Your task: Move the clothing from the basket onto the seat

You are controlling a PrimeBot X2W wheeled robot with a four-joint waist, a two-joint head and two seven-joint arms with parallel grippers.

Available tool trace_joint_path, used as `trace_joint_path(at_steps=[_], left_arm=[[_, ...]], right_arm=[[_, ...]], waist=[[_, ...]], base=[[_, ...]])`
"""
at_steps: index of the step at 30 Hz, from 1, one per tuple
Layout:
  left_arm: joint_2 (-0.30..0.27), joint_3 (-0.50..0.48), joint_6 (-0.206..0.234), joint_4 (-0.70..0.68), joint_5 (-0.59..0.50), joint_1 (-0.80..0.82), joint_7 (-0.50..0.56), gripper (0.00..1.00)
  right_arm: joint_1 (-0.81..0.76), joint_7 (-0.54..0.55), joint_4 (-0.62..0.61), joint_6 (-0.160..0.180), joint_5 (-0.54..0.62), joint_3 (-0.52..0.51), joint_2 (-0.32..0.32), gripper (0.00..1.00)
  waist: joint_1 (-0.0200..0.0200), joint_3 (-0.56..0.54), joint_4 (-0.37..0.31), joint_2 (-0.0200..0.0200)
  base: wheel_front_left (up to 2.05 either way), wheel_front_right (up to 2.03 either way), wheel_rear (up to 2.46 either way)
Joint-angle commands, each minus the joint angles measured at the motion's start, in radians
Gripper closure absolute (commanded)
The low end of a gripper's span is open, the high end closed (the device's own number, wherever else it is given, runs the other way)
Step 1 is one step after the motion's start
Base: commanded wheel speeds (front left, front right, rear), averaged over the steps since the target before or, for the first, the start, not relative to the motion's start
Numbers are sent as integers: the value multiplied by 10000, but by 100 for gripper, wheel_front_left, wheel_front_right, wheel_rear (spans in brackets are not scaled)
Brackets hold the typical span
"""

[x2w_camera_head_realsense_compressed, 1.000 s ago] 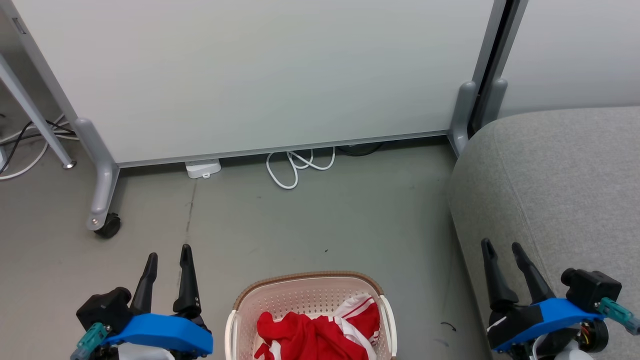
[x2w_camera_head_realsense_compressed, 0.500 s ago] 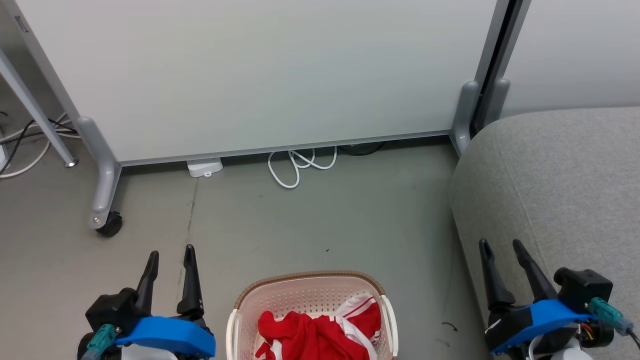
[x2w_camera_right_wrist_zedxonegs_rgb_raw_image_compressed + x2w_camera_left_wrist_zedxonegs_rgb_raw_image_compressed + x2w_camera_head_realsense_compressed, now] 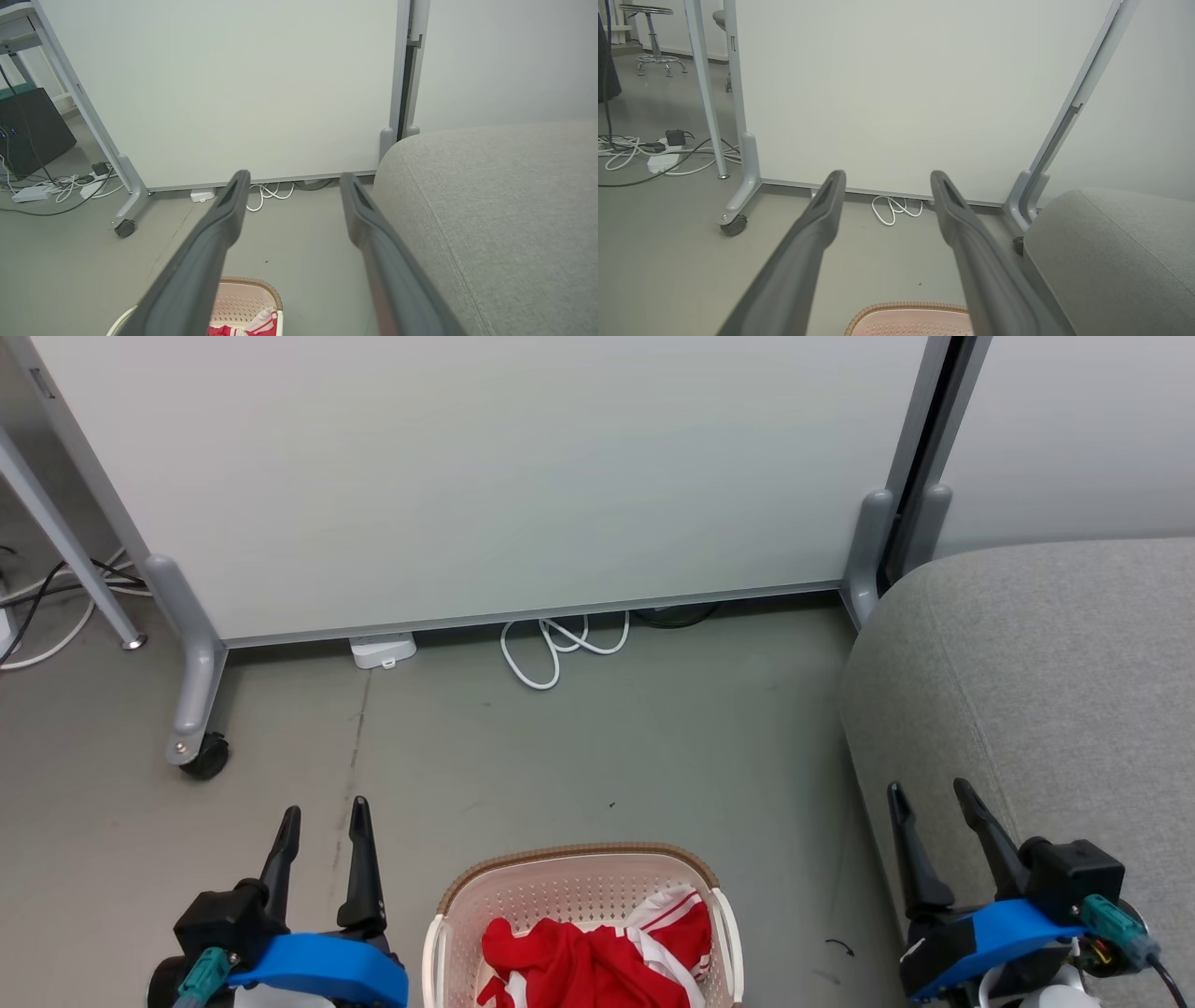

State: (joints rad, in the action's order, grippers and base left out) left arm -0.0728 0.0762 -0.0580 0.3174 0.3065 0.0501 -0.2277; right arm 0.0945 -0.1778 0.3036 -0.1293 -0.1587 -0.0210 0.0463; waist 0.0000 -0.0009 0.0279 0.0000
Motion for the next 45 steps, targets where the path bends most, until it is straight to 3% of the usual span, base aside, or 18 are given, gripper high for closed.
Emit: trace_joint_path(at_steps=[1, 19, 34, 45], left_arm=[[-11, -12, -4, -9, -161, 105, -73, 0], [24, 85, 6, 255, -1209, 185, -403, 0], [66, 59, 35, 166, -1147, 92, -391, 0], [6, -47, -52, 802, -1065, 452, -390, 0]], right_arm=[[113, -83, -8, -21, 164, 19, 62, 0], [180, -359, 132, -24, 1285, 119, 67, 0], [244, -382, 72, -16, 1206, 127, 66, 0], [732, -423, -309, -16, 1212, 784, 63, 0]], waist=[[0, 1, -2, 0], [0, -19, -20, 0], [0, 91, -146, 0], [0, 1106, -1251, 0]], base=[[0, 0, 0], [0, 0, 0], [0, 0, 0], [0, 0, 0]])
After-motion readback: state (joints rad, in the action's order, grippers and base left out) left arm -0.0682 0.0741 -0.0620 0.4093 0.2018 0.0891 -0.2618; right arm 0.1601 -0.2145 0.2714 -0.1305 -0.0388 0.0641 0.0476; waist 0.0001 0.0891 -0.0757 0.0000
